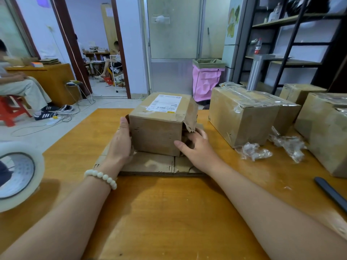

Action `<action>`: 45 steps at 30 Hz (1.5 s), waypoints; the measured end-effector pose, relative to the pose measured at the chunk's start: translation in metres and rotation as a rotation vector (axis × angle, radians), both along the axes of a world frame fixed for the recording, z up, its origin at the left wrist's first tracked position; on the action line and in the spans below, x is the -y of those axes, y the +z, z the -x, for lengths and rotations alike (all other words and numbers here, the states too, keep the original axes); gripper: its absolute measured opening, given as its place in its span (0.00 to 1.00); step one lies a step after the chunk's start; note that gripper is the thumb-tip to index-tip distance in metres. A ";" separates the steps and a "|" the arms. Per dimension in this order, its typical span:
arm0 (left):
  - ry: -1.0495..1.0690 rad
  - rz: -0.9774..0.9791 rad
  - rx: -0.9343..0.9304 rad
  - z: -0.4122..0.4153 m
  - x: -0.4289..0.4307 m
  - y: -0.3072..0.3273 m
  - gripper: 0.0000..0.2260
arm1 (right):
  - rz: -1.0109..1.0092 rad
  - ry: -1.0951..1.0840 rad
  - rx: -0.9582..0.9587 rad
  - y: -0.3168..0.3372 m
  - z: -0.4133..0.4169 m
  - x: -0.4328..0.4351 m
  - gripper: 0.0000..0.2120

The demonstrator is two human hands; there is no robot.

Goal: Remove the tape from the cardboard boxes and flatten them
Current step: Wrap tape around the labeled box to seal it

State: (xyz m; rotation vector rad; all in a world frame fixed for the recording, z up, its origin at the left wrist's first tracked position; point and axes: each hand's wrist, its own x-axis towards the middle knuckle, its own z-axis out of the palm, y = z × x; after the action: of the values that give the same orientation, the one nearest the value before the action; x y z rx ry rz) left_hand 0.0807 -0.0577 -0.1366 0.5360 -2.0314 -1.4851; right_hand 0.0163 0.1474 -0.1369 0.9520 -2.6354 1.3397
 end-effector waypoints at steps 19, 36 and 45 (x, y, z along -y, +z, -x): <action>-0.042 -0.132 -0.125 0.002 -0.002 0.004 0.11 | 0.176 -0.156 0.125 -0.004 0.018 -0.004 0.18; -0.072 -0.049 -0.244 -0.006 -0.006 0.004 0.10 | 0.194 -0.297 0.145 -0.006 0.023 -0.010 0.25; -0.911 -0.456 -0.004 -0.013 -0.029 0.004 0.26 | 0.037 -0.083 -0.389 0.002 0.003 0.002 0.31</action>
State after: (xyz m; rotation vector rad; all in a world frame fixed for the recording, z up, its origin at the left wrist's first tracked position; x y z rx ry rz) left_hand 0.0941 -0.0292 -0.1330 -0.3086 -2.0212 -2.4868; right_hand 0.0137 0.1451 -0.1346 0.9713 -2.3220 1.0547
